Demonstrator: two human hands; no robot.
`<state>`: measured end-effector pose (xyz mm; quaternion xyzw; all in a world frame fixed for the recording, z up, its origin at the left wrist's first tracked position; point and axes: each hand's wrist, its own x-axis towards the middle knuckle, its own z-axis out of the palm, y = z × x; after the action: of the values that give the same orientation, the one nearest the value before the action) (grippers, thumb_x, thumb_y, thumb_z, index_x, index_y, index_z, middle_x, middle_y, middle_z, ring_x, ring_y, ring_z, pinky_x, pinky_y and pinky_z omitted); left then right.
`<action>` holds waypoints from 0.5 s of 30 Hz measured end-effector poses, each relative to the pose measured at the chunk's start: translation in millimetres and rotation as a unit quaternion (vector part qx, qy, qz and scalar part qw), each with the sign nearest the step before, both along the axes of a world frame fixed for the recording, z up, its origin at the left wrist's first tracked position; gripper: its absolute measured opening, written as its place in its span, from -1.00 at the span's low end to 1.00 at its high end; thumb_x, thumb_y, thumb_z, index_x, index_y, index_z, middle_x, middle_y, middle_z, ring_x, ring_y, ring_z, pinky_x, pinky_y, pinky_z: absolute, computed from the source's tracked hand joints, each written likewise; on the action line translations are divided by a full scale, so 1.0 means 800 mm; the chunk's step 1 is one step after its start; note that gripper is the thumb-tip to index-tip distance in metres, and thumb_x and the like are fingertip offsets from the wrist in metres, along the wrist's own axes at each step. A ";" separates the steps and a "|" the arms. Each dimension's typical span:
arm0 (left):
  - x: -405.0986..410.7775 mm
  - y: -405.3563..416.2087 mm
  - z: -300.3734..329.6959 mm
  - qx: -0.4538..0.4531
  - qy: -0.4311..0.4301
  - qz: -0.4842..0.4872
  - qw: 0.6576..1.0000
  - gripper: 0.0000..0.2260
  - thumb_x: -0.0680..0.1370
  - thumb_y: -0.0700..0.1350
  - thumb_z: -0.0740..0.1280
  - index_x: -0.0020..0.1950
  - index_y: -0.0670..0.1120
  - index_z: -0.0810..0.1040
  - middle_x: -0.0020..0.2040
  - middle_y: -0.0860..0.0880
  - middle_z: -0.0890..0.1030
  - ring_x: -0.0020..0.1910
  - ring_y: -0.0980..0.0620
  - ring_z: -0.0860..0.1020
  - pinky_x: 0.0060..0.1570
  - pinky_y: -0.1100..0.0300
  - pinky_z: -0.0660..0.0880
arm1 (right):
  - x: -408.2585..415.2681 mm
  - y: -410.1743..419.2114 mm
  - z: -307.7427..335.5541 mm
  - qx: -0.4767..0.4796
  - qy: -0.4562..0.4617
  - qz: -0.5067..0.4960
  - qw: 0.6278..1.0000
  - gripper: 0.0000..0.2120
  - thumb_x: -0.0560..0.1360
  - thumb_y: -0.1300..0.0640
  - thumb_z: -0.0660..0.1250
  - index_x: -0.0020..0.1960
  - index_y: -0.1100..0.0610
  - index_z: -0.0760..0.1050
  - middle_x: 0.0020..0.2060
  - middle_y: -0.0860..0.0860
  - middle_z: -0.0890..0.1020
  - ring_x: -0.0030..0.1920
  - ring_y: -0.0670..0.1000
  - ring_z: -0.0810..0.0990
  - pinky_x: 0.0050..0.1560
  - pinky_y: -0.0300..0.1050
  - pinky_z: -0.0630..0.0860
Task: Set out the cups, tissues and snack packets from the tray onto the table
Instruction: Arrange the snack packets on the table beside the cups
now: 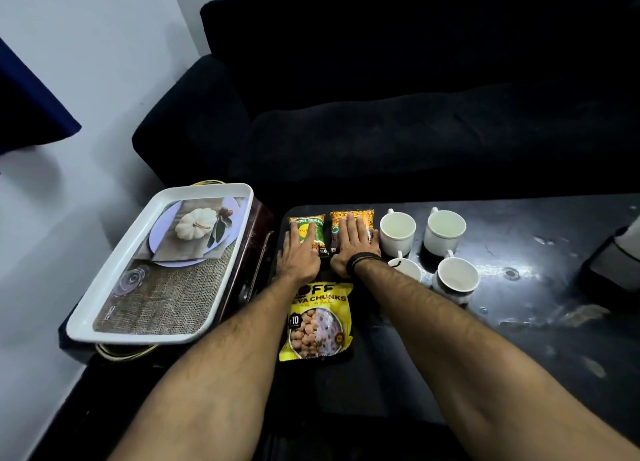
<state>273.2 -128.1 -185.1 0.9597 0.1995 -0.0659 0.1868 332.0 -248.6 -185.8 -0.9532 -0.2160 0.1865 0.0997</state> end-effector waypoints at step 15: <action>-0.071 -0.016 -0.020 0.007 -0.203 0.001 0.979 -0.44 0.64 -0.19 0.10 0.61 0.03 -0.01 0.63 -0.02 -0.01 0.61 0.02 -0.04 0.56 0.08 -0.04 | -0.115 -0.024 0.020 0.188 -0.224 0.058 0.954 -0.50 0.52 0.07 0.06 0.44 0.17 0.28 0.42 0.13 0.38 0.44 0.11 0.32 0.51 0.12 0.15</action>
<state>216.6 -141.0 -200.7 0.9542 0.1593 0.1317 0.2165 240.1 -267.4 -169.8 -0.9205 -0.3186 -0.0707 0.2150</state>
